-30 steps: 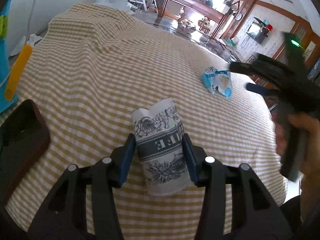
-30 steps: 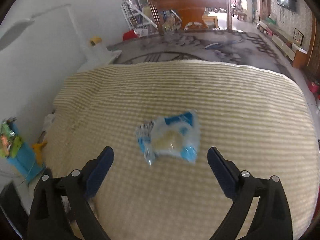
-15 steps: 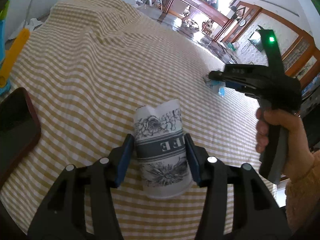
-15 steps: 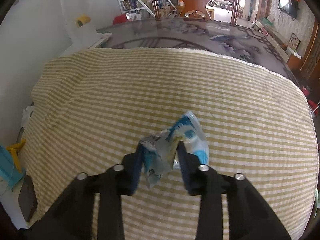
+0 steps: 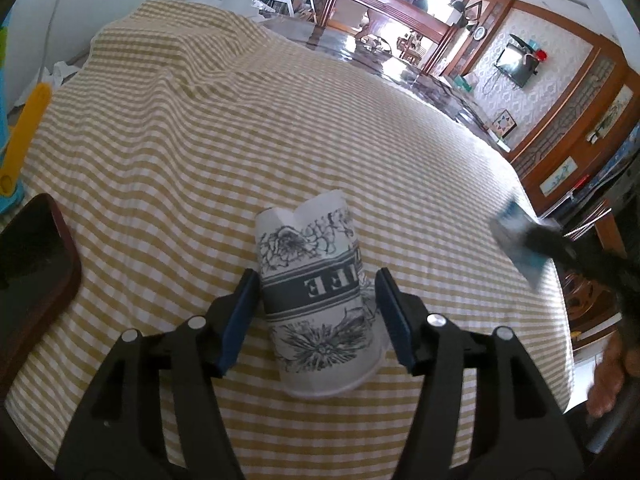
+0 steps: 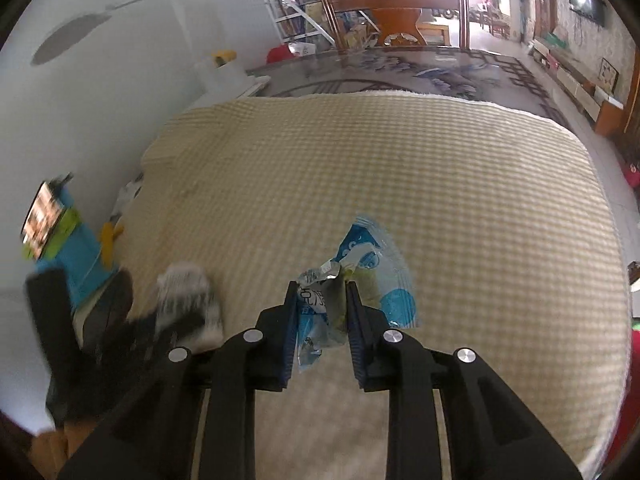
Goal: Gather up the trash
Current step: 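Carry the paper cup and blue wrapper over the red bucket, then open both tools over the red bucket to drop the items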
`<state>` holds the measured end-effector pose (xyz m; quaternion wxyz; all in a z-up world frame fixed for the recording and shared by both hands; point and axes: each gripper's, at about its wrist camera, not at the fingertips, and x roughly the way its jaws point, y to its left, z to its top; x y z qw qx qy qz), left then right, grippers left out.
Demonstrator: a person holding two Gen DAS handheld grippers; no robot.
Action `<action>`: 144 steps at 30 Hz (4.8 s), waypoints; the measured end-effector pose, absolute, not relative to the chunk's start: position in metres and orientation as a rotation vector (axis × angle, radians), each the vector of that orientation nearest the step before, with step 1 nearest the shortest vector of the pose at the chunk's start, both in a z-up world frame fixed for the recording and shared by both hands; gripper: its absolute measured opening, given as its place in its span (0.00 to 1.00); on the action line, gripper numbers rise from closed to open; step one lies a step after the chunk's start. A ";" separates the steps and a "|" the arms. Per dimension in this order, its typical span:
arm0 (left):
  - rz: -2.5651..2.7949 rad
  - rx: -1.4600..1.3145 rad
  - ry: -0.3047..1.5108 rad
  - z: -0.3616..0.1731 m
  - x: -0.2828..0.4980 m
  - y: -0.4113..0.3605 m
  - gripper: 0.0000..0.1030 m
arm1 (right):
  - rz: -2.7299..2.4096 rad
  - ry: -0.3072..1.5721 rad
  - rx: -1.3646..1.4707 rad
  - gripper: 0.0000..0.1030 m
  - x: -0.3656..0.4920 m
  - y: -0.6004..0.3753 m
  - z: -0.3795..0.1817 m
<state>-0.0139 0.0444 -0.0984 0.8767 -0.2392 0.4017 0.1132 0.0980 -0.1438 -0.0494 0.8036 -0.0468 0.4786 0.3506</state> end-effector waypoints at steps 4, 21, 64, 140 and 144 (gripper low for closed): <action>0.237 -0.489 0.832 -0.099 -0.014 0.045 0.56 | 0.747 1.008 -0.096 0.22 0.076 -0.172 -0.040; 0.227 -0.404 0.761 -0.061 -0.033 0.018 0.44 | 0.526 0.929 0.147 0.22 0.053 -0.278 -0.041; -0.145 -0.178 0.713 0.021 0.012 -0.175 0.44 | 0.439 0.766 0.330 0.22 0.030 -0.387 0.005; -0.595 -0.110 0.866 -0.016 0.123 -0.355 0.81 | 0.024 0.797 0.563 0.60 0.080 -0.568 -0.074; -0.563 -0.079 0.819 -0.009 0.114 -0.344 0.88 | 0.013 0.824 0.548 0.61 0.082 -0.569 -0.077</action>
